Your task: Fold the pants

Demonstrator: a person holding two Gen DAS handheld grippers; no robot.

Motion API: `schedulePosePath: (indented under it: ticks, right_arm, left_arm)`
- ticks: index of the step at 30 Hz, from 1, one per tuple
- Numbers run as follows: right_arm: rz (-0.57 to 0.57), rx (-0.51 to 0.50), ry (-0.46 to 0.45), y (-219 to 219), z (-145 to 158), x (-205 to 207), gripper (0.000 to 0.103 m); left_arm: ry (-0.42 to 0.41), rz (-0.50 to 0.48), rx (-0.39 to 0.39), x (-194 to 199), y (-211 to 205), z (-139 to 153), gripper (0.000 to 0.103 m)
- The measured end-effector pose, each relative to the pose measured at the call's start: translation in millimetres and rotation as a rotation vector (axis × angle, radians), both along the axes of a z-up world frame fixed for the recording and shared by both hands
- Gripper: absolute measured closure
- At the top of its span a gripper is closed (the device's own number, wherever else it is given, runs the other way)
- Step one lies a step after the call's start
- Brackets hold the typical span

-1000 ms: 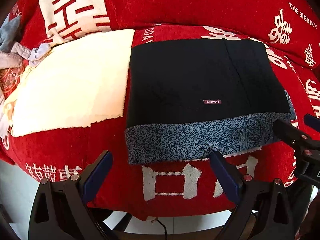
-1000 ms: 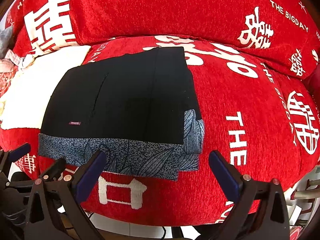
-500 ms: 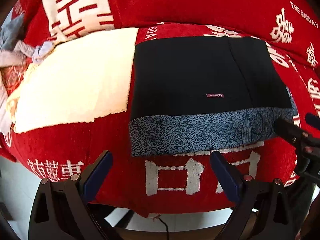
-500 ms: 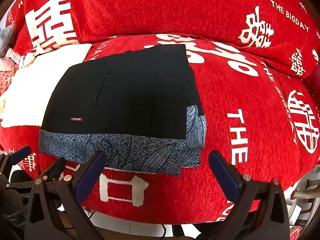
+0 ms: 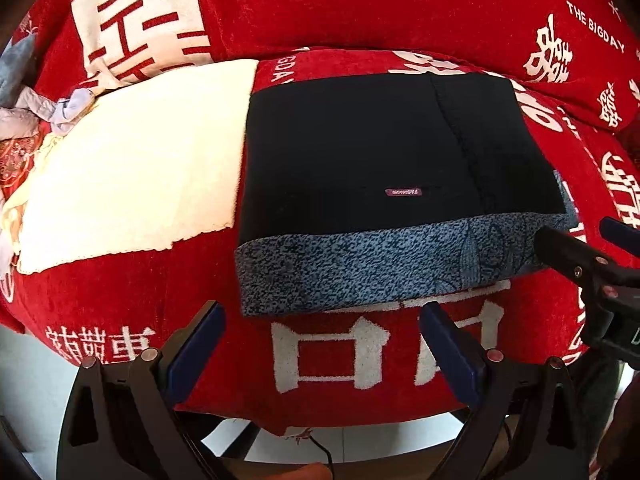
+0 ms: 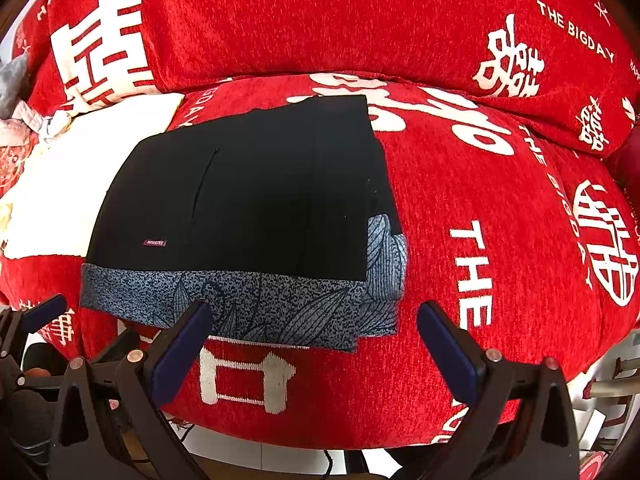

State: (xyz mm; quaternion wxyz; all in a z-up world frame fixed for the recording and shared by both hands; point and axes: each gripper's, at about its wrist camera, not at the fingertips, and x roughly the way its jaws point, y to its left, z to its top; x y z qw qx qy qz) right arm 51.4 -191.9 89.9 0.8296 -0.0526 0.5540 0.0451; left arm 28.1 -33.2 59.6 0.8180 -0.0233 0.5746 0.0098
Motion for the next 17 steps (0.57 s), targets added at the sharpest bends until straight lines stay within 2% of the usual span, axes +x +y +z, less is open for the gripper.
schedulePosePath:
  ticks: [9, 17]
  right_arm:
    - [-0.005, 0.004, -0.050, -1.4, 20.5, 2.9, 0.001]
    - [-0.013, 0.009, -0.067, -5.0, 24.8, -1.8, 0.001]
  left_arm:
    - [-0.036, -0.001, 0.009, 12.6, -0.8, 14.7, 0.005]
    - [-0.042, -0.002, 0.011, 9.1, -1.1, 17.4, 0.005]
